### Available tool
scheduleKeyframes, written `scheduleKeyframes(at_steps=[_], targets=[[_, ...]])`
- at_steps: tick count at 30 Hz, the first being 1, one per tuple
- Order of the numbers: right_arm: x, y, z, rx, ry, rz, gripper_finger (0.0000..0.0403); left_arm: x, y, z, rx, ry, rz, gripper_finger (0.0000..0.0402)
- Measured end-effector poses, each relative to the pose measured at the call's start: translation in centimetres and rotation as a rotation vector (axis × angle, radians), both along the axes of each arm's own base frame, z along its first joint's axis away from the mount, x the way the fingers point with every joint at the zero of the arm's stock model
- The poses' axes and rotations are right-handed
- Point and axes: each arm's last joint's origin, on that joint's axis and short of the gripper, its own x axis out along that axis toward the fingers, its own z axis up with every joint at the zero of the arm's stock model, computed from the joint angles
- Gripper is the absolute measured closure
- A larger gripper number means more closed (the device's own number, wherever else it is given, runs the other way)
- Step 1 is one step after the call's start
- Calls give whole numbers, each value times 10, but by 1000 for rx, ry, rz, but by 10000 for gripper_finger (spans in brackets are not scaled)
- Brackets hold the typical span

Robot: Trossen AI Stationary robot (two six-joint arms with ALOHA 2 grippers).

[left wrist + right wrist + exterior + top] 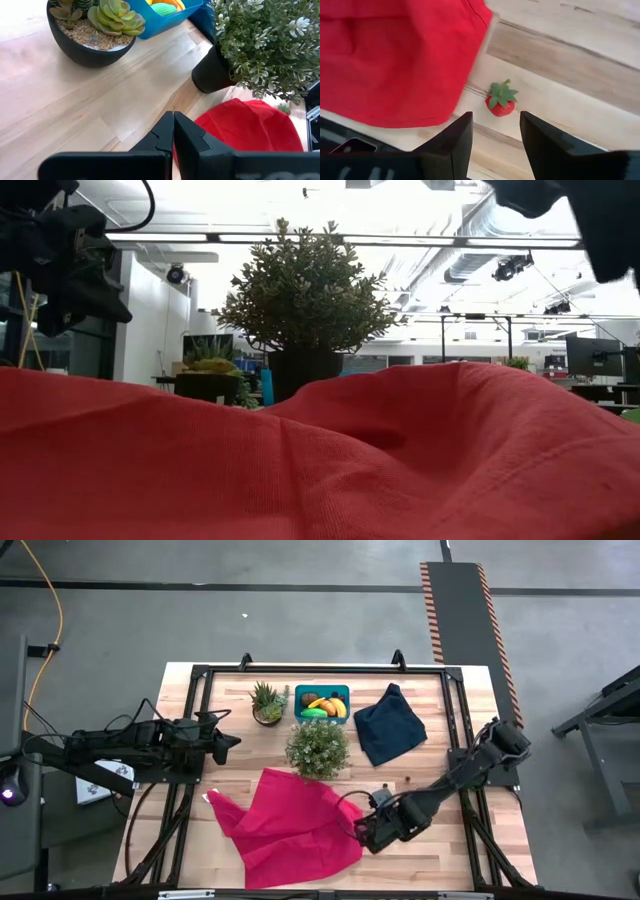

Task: Pick and placing Produce into tupperware
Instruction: Put the red strawberry into the blue bin

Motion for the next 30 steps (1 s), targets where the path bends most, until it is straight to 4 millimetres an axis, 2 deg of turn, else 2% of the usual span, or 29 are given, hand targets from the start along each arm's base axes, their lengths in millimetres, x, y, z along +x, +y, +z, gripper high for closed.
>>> scheduleKeyframes(at_steps=[6, 12, 22, 27, 30], targets=[[-6, 14, -10, -16, 10, -57, 247, 0, 0, 0, 1, 0, -1, 401], [-3, 19, -23, -27, 40, -111, 247, 0, 0, 0, 1, 1, -1, 401], [1, 14, -31, -33, 64, -132, 247, 0, 0, 0, 1, 0, 0, 401], [1, 10, -49, 17, 65, -139, 247, 0, 0, 0, 1, -1, 0, 401], [3, 11, -53, 18, 21, -161, 247, 0, 0, 0, 1, 0, 0, 401]])
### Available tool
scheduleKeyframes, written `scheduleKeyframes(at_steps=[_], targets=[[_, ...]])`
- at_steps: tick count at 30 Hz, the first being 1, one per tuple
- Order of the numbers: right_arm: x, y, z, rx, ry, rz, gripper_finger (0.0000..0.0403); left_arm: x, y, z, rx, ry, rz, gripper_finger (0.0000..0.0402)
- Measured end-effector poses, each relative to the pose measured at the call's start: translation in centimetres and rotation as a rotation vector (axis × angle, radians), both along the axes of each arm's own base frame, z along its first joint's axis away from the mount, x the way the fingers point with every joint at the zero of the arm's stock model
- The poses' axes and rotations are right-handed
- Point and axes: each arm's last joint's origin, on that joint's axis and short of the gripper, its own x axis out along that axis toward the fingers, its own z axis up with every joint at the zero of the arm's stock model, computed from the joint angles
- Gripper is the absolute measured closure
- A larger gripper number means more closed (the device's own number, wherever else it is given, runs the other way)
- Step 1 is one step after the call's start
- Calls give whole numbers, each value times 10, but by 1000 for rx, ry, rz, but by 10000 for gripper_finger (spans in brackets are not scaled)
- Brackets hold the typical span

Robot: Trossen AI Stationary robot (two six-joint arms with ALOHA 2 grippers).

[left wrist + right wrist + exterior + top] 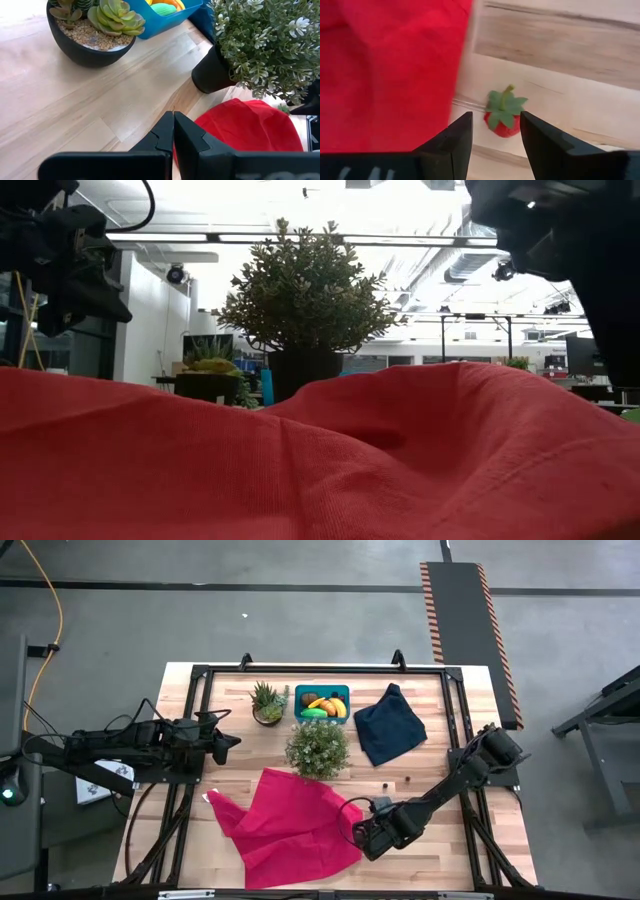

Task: Pick and placing Produce into tupperware
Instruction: Put the red strawberry into the blue bin

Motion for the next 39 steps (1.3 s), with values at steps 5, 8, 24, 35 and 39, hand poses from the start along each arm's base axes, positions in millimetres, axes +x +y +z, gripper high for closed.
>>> scheduleKeyframes(at_steps=[5, 8, 24, 35, 39], targets=[[0, 0, 0, 12, 7, -14, 247, 0, 0, 0, -1, 0, -1, 401], [-2, 0, -2, 32, 39, -14, 247, 0, 0, 0, 0, 0, -1, 401], [-2, 0, -14, 72, 0, -22, 197, 0, 0, 0, -3, -2, -2, 401], [-4, 0, -17, 93, 14, -17, 196, 0, 0, 0, -3, -2, -2, 401], [-6, -1, -23, 111, 23, -14, 196, 0, 0, 0, -3, -2, -2, 401]])
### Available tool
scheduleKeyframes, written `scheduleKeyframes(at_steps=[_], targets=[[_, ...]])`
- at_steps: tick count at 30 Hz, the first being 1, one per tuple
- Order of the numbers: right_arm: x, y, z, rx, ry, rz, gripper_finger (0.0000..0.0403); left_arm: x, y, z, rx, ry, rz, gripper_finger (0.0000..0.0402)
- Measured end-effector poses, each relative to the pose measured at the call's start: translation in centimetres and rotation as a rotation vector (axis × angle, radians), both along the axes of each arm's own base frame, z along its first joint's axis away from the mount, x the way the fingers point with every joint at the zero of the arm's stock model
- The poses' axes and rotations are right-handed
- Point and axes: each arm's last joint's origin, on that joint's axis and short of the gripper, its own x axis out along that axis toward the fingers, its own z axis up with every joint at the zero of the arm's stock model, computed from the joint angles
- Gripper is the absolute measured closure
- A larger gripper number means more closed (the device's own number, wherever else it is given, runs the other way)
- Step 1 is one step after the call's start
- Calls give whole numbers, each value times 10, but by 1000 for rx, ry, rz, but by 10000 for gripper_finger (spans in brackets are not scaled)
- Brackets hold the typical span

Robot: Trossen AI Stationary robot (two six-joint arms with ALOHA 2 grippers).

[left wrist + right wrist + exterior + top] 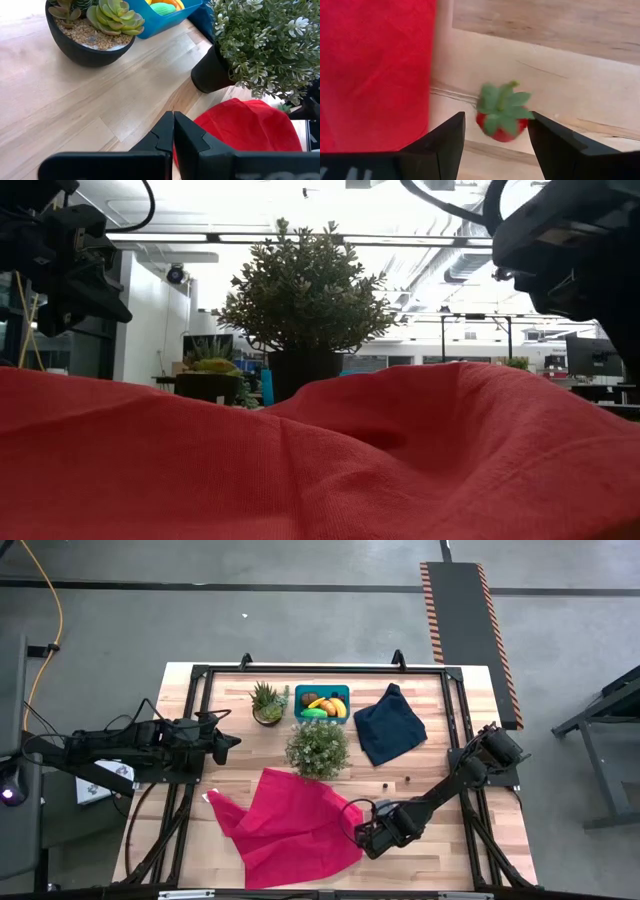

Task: Pick and placing Produce into tupperware
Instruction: Put the red strawberry into the blue bin

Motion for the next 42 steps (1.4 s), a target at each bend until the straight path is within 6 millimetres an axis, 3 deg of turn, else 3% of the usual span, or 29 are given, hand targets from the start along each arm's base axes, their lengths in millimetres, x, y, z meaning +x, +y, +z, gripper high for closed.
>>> scheduleKeyframes(at_steps=[8, 24, 34, 42], targets=[[0, 0, 0, -10, -5, -1, 198, 0, 0, 0, 0, 0, 0, 401], [0, 0, 0, 15, 12, 6, 258, 0, 0, 0, 0, 0, 0, 401], [0, 1, 0, 13, 9, 17, 265, 0, 0, 0, 0, 0, 0, 401], [9, 6, 23, -12, -40, 70, 265, 0, 0, 0, 0, 0, 0, 401]])
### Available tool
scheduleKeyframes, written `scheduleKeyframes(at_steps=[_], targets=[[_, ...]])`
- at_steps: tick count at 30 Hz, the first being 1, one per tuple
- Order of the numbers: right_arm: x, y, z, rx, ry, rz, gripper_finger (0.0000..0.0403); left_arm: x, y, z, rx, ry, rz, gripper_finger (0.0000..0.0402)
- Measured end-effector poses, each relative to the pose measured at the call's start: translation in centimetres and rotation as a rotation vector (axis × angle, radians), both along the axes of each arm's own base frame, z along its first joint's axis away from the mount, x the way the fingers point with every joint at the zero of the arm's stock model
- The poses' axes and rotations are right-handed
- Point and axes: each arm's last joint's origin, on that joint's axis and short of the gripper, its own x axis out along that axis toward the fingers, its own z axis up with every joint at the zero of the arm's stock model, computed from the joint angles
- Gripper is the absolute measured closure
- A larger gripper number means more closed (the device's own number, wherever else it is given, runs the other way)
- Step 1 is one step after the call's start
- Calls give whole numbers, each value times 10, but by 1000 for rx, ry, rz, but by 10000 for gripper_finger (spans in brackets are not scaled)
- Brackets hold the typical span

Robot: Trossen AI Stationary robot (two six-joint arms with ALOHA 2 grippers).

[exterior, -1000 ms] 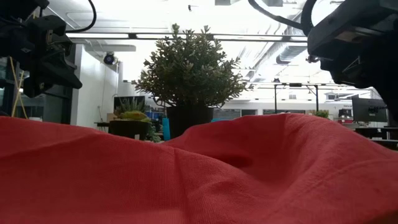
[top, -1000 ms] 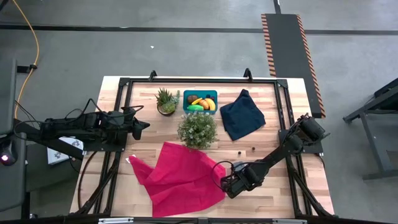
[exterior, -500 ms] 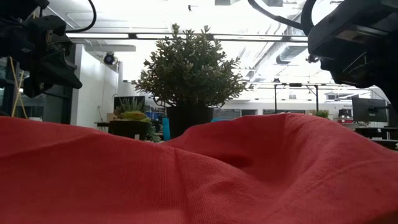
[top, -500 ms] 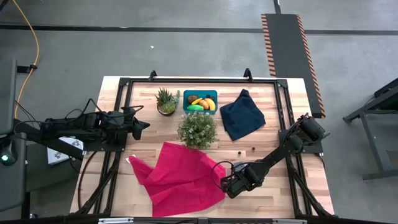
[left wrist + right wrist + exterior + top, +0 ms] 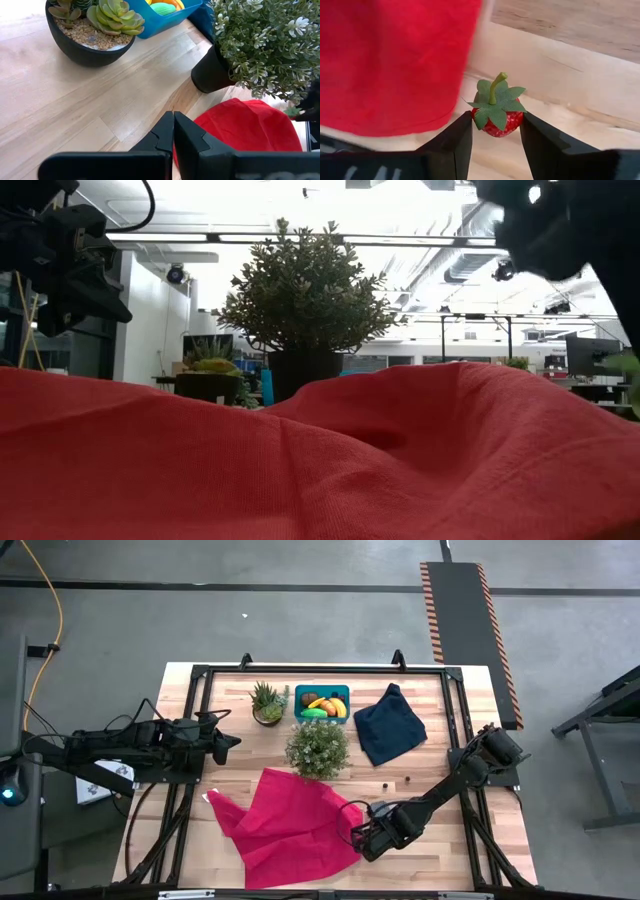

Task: Pick and placing Produce into tupperware
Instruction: Put the red strawberry into the blue bin

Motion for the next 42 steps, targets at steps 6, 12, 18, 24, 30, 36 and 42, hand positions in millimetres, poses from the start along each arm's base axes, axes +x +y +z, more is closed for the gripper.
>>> scheduleKeyframes(at_steps=[6, 12, 18, 24, 30, 36, 42], targets=[[5, 2, 31, -64, -1, 28, 265, 0, 0, 0, 0, 1, 0, 401], [7, -1, 71, -204, -17, 21, 265, 0, 0, 0, 0, 1, 0, 401], [5, -7, 103, -316, -37, 10, 265, 0, 0, 0, 0, 0, 0, 401], [3, -11, 120, -378, -64, 1, 265, 0, 0, 0, 0, 0, 0, 401], [1, -13, 129, -413, -66, 0, 265, 0, 0, 0, 0, 0, 0, 401], [-6, -17, 145, -440, -30, 11, 265, 0, 0, 0, 0, 1, 0, 401], [-17, -28, 167, -460, -116, -3, 265, 0, 0, 0, 0, 0, 0, 401]])
